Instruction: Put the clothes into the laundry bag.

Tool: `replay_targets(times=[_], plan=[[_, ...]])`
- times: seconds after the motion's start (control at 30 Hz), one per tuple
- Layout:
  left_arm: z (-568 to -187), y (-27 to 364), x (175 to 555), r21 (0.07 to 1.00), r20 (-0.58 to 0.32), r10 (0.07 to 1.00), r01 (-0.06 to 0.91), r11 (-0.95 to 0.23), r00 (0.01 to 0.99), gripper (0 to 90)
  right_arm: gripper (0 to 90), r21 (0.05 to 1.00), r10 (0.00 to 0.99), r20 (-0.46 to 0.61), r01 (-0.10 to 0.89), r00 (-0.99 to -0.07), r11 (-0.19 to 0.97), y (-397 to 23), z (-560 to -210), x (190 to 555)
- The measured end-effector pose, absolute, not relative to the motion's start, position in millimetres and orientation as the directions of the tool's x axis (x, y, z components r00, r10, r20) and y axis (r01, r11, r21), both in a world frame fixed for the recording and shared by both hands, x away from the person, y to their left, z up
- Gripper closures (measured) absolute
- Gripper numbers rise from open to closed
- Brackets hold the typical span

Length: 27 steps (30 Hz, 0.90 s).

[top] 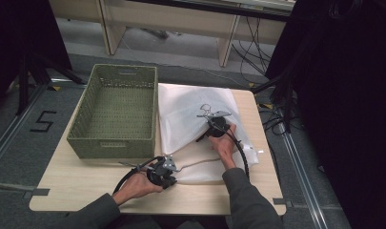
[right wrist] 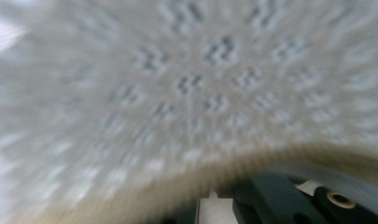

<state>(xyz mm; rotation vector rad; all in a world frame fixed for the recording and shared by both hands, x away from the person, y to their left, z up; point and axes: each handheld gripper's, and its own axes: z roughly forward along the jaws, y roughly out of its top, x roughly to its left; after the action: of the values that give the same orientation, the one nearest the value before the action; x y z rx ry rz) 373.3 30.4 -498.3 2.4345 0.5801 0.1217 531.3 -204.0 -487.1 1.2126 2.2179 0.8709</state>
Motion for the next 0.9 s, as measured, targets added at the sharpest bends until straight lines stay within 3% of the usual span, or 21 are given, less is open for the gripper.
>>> replay_targets(times=[0.17, 0.33, 0.43, 0.5, 0.6, 0.9], plan=[[-500.0, 28.9, 371.7, 0.616, -0.081, 0.461, 0.408, -0.674, 0.884, 85.0, 83.1, 0.698, 0.811, -0.053, 0.56, -0.582, 0.447, -206.9, -471.2, 505.6], [-498.4, 30.4, 373.5, 0.599, -0.056, 0.436, 0.38, -0.705, 0.898, 84.8, 75.2, 0.707, 0.774, -0.018, 0.539, -0.633, 0.458, -217.3, -456.7, 476.9], [-498.4, 30.4, 373.9, 0.598, -0.055, 0.435, 0.378, -0.707, 0.899, 84.7, 67.9, 0.715, 0.744, 0.037, 0.538, -0.668, 0.447, -221.1, -454.7, 464.8], [-499.3, 29.3, 372.6, 0.607, -0.078, 0.454, 0.404, -0.684, 0.888, 84.7, 61.6, 0.745, 0.741, 0.126, 0.556, -0.659, 0.368, -217.1, -458.1, 460.4], [-499.8, 29.3, 372.5, 0.61, -0.077, 0.457, 0.405, -0.681, 0.886, 84.6, 52.0, 0.724, 0.693, 0.172, 0.567, -0.7, 0.393, -215.8, -456.9, 461.9], [-500.1, 29.2, 371.9, 0.615, -0.083, 0.46, 0.408, -0.674, 0.884, 84.4, 42.0, 0.738, 0.662, 0.321, 0.617, -0.678, 0.273, -194.9, -462.8, 480.8]])
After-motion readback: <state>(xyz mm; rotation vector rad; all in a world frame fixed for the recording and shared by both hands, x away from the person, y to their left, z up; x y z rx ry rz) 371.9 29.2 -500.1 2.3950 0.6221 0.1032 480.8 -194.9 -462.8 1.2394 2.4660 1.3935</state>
